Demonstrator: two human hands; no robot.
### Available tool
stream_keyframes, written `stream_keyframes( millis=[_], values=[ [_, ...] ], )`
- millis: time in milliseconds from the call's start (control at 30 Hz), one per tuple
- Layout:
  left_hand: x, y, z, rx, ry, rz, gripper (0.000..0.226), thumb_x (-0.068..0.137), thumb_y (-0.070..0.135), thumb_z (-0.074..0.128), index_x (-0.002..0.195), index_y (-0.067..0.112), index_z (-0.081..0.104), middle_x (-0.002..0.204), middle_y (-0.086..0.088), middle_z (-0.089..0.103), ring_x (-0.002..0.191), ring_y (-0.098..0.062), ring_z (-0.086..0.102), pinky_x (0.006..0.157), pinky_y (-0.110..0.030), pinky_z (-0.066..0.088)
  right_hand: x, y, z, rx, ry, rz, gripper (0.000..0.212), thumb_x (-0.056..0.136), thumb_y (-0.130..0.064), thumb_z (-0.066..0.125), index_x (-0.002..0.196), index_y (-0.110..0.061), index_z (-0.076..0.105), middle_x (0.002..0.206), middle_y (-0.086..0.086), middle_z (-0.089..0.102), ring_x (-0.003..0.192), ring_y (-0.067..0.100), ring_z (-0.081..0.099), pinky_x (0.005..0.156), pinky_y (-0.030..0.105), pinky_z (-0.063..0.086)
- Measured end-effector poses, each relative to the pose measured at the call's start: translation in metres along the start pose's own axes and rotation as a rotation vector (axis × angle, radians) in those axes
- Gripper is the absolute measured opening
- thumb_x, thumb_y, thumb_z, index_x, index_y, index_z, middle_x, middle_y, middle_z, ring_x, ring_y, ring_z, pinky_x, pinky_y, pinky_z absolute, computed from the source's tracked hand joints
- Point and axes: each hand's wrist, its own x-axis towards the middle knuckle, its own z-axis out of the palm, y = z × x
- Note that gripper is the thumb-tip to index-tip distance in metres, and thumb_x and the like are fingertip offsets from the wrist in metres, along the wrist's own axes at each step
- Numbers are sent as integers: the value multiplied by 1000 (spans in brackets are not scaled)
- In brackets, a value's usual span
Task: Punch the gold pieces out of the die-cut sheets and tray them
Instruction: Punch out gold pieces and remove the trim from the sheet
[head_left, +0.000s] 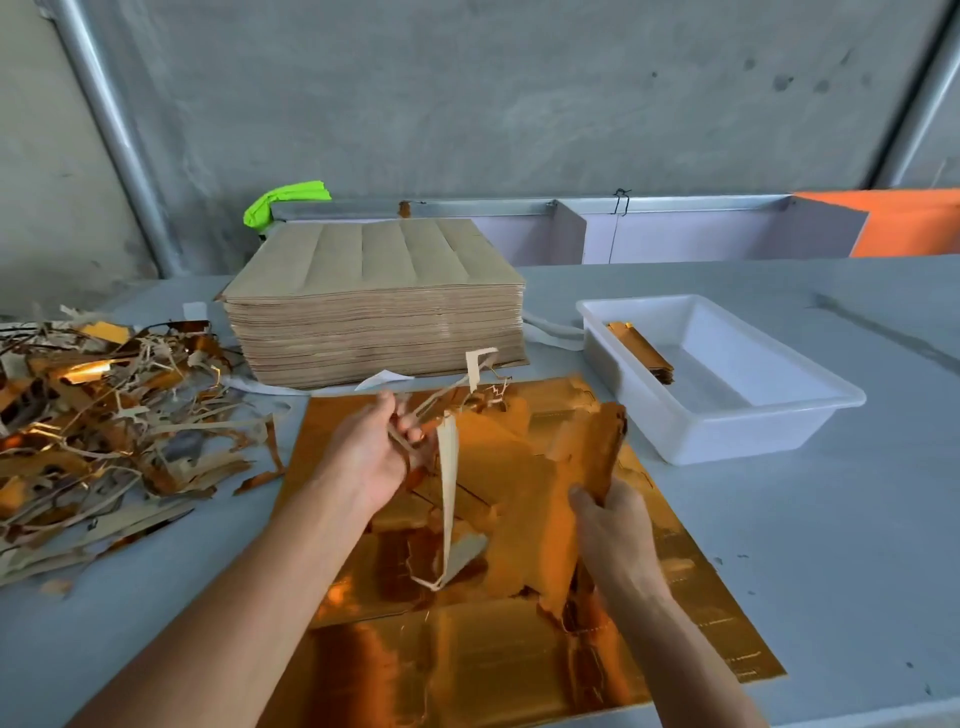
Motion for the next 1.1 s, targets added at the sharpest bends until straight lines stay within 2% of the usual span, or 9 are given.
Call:
stream_keyframes(
  millis=[167, 333, 400, 500, 600, 700, 867, 967, 1100],
  values=[
    [-6, -13, -8, 441, -118, -84, 43, 56, 34, 79, 85, 9, 59, 63, 3, 54, 54, -8, 44, 49, -22, 45, -4, -1, 24, -105, -85, -79, 18, 101, -18, 42, 91, -15, 56, 74, -1, 57, 58, 6, 54, 54, 17, 45],
    [-7, -22, -11, 842, -113, -186, 24, 73, 5, 76, 92, 6, 61, 74, -5, 65, 54, -11, 48, 46, -21, 41, -5, -5, 32, -232, -80, -171, 19, 101, -15, 40, 105, -8, 57, 92, 5, 62, 80, 16, 60, 77, 29, 55],
    [-6, -24, -7, 739, -135, -230, 15, 80, -2, 69, 92, 3, 60, 67, -5, 61, 46, -8, 41, 39, -17, 34, -4, -9, 33, -284, -111, -191, 18, 101, -14, 39, 104, -9, 56, 95, 6, 63, 84, 17, 62, 77, 28, 55],
    [-6, -26, 5, 631, -139, -125, 17, 85, 1, 64, 101, 1, 62, 69, -5, 60, 40, -4, 38, 36, -15, 30, 0, -15, 34, -251, -204, -108, 17, 99, -14, 41, 96, -10, 58, 95, 10, 65, 87, 22, 65, 79, 33, 56],
    [-5, -31, 16, 712, -174, 34, 17, 86, 11, 66, 103, 7, 66, 76, -1, 61, 48, -4, 43, 43, -16, 35, 0, -19, 32, -129, -300, -23, 19, 99, -15, 44, 93, -9, 61, 96, 14, 69, 91, 27, 67, 86, 43, 55],
    [-5, -38, 22, 631, -179, 37, 5, 88, 9, 64, 92, 8, 66, 72, -1, 58, 51, -6, 43, 43, -16, 34, -3, -19, 29, 129, -370, 33, 26, 100, -21, 45, 95, -5, 65, 96, 19, 70, 91, 33, 68, 89, 50, 53],
    [-10, -43, 20, 392, -237, -110, 17, 93, 10, 55, 88, 2, 69, 66, -1, 55, 42, -2, 40, 39, -14, 32, -9, -11, 31, 279, -445, 16, 12, 85, -17, 69, 95, -10, 69, 90, 7, 74, 85, 23, 71, 77, 36, 58],
    [-8, -32, 14, 423, -239, -41, 21, 95, 12, 51, 94, -2, 67, 70, -2, 54, 42, -2, 36, 37, -14, 30, -6, -7, 30, 284, -378, 159, 14, 82, -3, 69, 94, -11, 67, 85, 7, 74, 83, 25, 70, 79, 43, 56],
    [4, -7, -9, 277, -48, 74, 20, 96, 11, 50, 86, 2, 66, 68, -2, 58, 39, -3, 36, 31, -15, 26, 4, 7, 7, 237, -136, 289, 20, 87, -3, 63, 88, -19, 51, 93, 6, 65, 82, 22, 61, 84, 47, 53]
  ],
)
